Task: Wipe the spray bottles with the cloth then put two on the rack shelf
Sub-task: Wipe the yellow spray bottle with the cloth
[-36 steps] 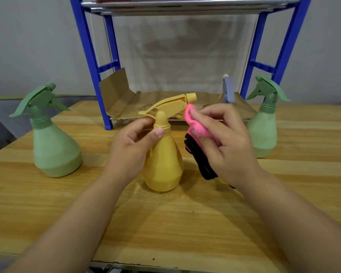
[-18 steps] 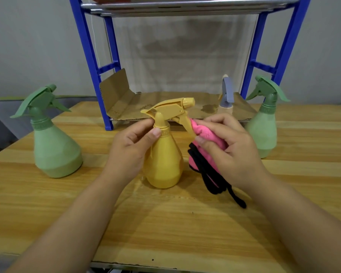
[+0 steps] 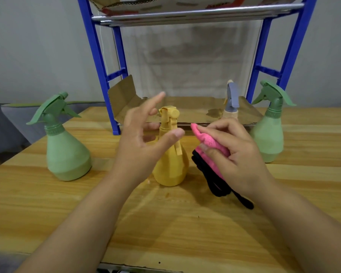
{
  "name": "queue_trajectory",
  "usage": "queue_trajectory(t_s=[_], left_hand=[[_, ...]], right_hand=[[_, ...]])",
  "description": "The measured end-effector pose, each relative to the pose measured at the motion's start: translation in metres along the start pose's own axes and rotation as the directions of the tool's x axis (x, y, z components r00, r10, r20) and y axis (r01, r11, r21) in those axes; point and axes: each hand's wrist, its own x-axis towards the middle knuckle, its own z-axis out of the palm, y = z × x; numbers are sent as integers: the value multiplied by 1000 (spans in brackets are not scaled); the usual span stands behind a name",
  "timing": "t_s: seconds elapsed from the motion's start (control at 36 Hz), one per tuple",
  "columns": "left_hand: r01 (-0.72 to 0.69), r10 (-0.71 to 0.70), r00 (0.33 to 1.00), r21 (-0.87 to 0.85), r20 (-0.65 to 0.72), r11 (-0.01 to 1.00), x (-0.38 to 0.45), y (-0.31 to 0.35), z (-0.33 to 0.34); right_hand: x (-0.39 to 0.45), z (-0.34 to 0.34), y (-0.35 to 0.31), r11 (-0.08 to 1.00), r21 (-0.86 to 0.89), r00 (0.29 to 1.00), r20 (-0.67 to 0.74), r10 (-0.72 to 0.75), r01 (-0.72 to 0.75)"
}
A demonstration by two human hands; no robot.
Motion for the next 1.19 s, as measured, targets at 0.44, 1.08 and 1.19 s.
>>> queue_trajectory(t_s=[0.44,1.08,1.19], left_hand=[[129,-107,991,-441,75,888,6,4,8],[-35,56,993,-194,102,980,7,9,6],[-34,55,993,-195,107,980,8,9,4]], right_hand=[[6,-6,2,1000,-22,991,-132,13,-16],[21,16,-13,946,-232,928,-244,-283,227],[11,29,-18,945,-202,943,-159,-292,259]])
